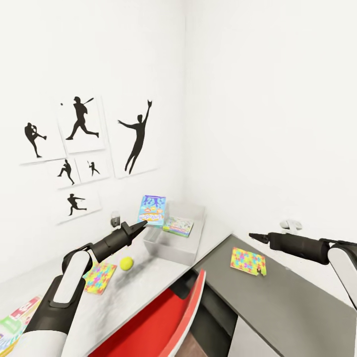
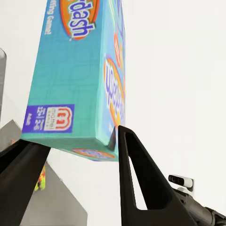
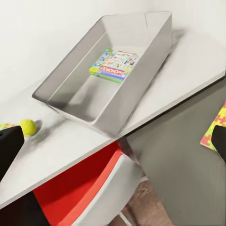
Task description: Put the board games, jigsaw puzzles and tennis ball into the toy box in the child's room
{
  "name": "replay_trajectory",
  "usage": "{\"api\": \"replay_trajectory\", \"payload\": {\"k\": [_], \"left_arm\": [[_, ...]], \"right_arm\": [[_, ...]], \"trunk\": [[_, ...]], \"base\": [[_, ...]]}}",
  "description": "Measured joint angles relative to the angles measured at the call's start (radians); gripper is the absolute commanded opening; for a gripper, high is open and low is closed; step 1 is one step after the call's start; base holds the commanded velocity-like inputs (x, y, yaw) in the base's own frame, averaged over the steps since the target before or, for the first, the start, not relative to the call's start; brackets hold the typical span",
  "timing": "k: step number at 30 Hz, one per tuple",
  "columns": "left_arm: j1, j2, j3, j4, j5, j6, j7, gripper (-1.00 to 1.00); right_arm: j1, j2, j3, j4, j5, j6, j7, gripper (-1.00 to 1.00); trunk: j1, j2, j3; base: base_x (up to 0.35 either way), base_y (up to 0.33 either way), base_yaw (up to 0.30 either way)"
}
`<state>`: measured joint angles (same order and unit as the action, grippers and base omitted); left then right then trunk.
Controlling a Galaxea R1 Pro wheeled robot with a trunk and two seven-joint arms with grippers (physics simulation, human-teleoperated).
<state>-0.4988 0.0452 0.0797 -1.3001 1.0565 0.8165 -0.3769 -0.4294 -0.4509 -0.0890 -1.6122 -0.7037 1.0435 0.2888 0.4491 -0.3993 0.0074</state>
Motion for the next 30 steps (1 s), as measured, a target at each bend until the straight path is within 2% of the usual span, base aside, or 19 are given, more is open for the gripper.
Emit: {"api": "replay_trajectory", "payload": {"k": [12, 26, 30], "left_arm": [[0.005, 0.000, 0.000, -0.001, 0.000, -0.005, 0.001, -1.00], [0.009, -0.002, 0.000, 0.002, 0.004, -0.005, 0.007, -1.00], [0.006, -0.007, -0.005, 0.012, 0.001, -0.006, 0.029, -1.00]], "right_arm": [[0.000, -0.003, -0.010, 0.000, 0.000, 0.000, 0.002, 1.00], [0.000, -0.005, -0.014, 0.000, -0.002, 0.000, 0.005, 1.00], [0.000, -0.005, -0.014, 0.000, -0.002, 0.000, 0.004, 1.00]], "trunk": [[0.000, 0.000, 0.000], [0.001, 0.000, 0.000], [0.001, 0.000, 0.000]], "base": [[0.263, -0.132, 0.045], [0.034, -0.014, 0.002], [0.003, -0.001, 0.000]]}}
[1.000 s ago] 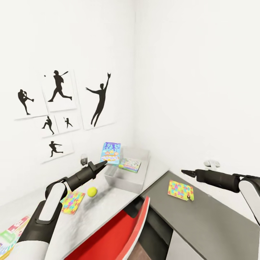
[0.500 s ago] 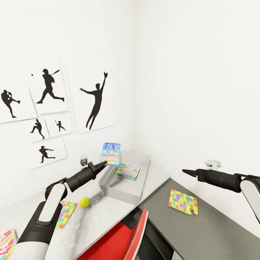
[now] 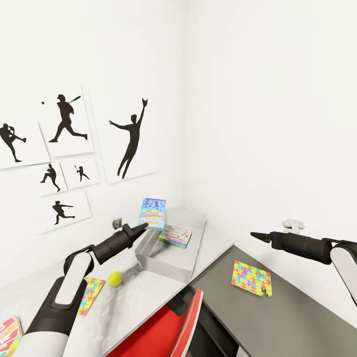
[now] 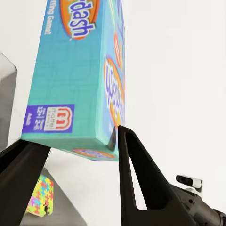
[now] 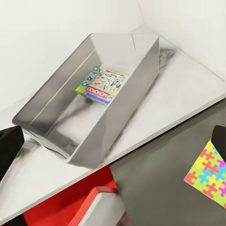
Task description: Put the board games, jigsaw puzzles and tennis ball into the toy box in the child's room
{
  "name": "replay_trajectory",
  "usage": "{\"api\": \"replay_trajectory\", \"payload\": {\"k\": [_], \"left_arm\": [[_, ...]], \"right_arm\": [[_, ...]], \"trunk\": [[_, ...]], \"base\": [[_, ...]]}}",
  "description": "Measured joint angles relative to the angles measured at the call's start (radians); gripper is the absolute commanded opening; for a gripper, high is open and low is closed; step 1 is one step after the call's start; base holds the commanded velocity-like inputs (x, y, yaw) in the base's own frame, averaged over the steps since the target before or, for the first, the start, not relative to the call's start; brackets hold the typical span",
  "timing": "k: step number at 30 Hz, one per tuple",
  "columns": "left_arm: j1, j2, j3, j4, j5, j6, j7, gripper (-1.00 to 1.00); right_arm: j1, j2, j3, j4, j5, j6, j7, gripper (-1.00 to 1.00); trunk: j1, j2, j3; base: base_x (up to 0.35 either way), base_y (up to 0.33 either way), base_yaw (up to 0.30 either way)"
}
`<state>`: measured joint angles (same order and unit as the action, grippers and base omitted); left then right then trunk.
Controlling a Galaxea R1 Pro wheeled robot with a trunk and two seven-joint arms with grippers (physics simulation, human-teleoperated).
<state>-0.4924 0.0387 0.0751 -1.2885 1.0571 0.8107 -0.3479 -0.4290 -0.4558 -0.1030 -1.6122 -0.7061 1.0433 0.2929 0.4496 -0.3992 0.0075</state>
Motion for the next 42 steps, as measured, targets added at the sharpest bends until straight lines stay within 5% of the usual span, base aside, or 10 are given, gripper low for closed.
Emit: {"api": "replay_trajectory", "payload": {"k": [8, 42], "left_arm": [[-0.047, -0.002, -0.008, 0.059, 0.008, 0.015, 0.073, -1.00], [-0.074, 0.005, -0.002, 0.134, 0.013, 0.023, 0.091, -1.00]], "right_arm": [[0.000, -0.003, -0.001, 0.000, -0.005, 0.000, 0.000, 1.00], [0.000, 0.001, -0.001, 0.000, -0.009, 0.000, 0.000, 1.00]], "trunk": [[0.000, 0.000, 0.000], [0.000, 0.000, 0.003]], "base": [[0.000, 0.000, -0.001], [-0.039, 0.024, -0.110]]}}
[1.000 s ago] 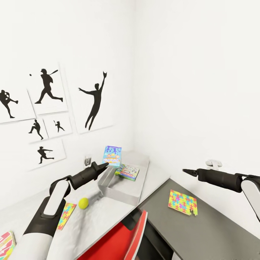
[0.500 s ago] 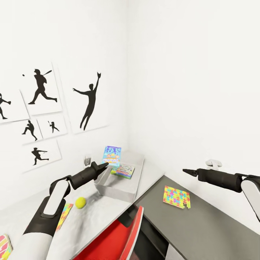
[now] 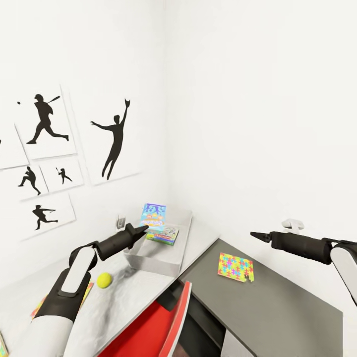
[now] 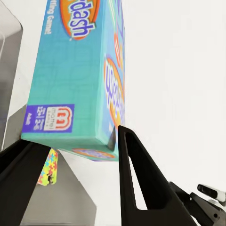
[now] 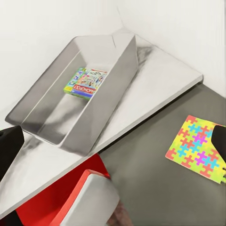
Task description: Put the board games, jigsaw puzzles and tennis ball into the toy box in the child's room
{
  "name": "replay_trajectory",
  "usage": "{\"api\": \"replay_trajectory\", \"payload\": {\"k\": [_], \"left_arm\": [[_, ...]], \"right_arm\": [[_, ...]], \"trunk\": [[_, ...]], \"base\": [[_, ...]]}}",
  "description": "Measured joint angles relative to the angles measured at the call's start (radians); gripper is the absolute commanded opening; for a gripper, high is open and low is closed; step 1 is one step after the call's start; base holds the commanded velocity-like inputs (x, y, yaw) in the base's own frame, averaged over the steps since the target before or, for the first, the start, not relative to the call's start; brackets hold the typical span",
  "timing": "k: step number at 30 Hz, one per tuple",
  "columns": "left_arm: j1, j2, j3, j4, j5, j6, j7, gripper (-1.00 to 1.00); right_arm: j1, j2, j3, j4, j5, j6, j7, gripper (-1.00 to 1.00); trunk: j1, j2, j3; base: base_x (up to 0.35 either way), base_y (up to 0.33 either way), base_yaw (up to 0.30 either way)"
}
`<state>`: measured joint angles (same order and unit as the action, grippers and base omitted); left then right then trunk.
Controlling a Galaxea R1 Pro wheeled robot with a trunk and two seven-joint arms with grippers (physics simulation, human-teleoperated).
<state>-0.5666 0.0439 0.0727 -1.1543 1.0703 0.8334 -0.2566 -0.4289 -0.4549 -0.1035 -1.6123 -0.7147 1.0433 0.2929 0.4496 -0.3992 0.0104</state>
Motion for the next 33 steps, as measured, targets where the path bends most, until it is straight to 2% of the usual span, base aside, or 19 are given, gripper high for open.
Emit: {"api": "replay_trajectory", "payload": {"k": [7, 11, 23, 33], "left_arm": [[-0.087, 0.002, -0.001, 0.179, -0.006, 0.023, 0.008, -1.00], [-0.123, 0.005, 0.001, 0.250, -0.002, 0.046, 0.011, -1.00], [-0.162, 0.040, 0.002, 0.335, -0.001, 0.107, 0.032, -1.00], [-0.182, 0.034, -0.003, 0.357, 0.006, 0.119, 0.109, -1.00]], "right_arm": [[0.000, 0.001, 0.000, 0.001, 0.000, 0.000, 0.000, 1.00], [0.000, 0.000, 0.000, 0.001, -0.001, 0.000, 0.000, 1.00], [-0.002, 0.003, 0.009, 0.002, 0.000, 0.000, -0.001, 1.00], [-0.002, 0.004, 0.012, 0.002, 0.000, 0.000, -0.001, 1.00]], "trunk": [[0.000, 0.000, 0.000], [0.000, 0.000, 0.000], [0.000, 0.000, 0.000], [0.000, 0.000, 0.000]], "base": [[-0.001, 0.001, -0.022], [0.000, 0.000, -0.007], [0.000, 0.000, -0.001], [0.000, 0.000, 0.000]]}}
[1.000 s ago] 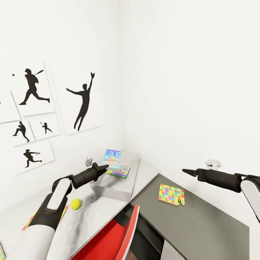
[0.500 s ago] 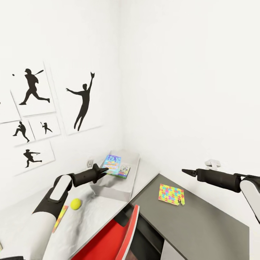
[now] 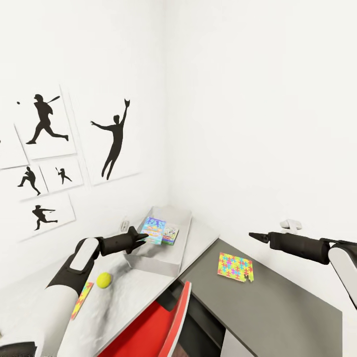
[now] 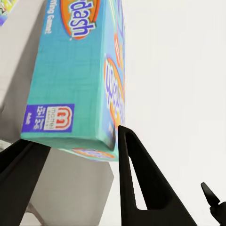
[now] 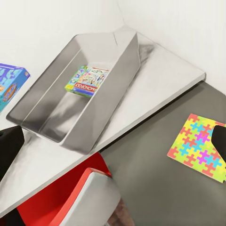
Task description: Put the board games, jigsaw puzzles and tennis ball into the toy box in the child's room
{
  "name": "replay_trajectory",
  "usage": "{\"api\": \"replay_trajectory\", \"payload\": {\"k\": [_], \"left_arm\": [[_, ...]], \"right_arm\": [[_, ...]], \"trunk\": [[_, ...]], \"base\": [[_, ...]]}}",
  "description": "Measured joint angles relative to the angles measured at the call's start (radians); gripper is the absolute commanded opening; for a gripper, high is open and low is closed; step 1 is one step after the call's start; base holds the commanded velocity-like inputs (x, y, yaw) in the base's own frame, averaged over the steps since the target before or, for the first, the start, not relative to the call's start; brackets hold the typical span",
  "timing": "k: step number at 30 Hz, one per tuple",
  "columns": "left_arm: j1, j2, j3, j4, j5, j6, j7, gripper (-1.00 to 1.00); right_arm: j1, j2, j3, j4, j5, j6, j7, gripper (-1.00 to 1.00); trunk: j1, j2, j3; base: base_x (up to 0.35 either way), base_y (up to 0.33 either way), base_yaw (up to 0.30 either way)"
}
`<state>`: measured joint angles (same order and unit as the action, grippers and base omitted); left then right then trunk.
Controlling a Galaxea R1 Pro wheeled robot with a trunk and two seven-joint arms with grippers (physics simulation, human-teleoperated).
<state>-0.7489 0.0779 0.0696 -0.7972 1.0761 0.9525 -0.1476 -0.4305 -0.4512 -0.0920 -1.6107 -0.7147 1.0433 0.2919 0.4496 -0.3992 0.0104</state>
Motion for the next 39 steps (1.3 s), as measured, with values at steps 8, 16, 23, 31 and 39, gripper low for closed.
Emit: {"api": "replay_trajectory", "payload": {"k": [8, 16, 23, 31, 39], "left_arm": [[-0.006, -0.002, -0.002, 0.015, 0.001, 0.002, 0.021, -1.00], [-0.009, -0.002, -0.002, 0.022, 0.001, 0.002, 0.026, -1.00], [-0.010, -0.004, -0.003, 0.023, 0.007, 0.001, 0.013, -1.00], [-0.010, -0.028, -0.007, 0.010, 0.004, 0.000, -0.071, -1.00], [-0.009, -0.041, -0.052, 0.007, -0.004, -0.006, -0.148, -1.00]], "right_arm": [[0.000, 0.000, 0.002, 0.000, 0.000, 0.000, 0.000, 1.00], [0.000, 0.000, 0.002, 0.000, 0.000, 0.000, 0.000, 1.00], [-0.003, 0.000, 0.000, 0.003, -0.010, 0.000, 0.002, 1.00], [-0.023, 0.030, 0.034, 0.026, -0.094, 0.000, 0.003, 1.00], [-0.093, 0.094, 0.151, 0.098, -0.168, 0.002, 0.003, 1.00]], "trunk": [[0.000, 0.000, 0.000], [0.000, 0.000, -0.001], [0.000, 0.000, -0.003], [0.000, 0.000, -0.003], [0.000, 0.000, -0.003]], "base": [[0.000, 0.000, 0.000], [0.000, 0.000, 0.000], [0.000, 0.000, 0.000], [0.000, 0.000, 0.000], [0.000, 0.000, 0.000]]}}
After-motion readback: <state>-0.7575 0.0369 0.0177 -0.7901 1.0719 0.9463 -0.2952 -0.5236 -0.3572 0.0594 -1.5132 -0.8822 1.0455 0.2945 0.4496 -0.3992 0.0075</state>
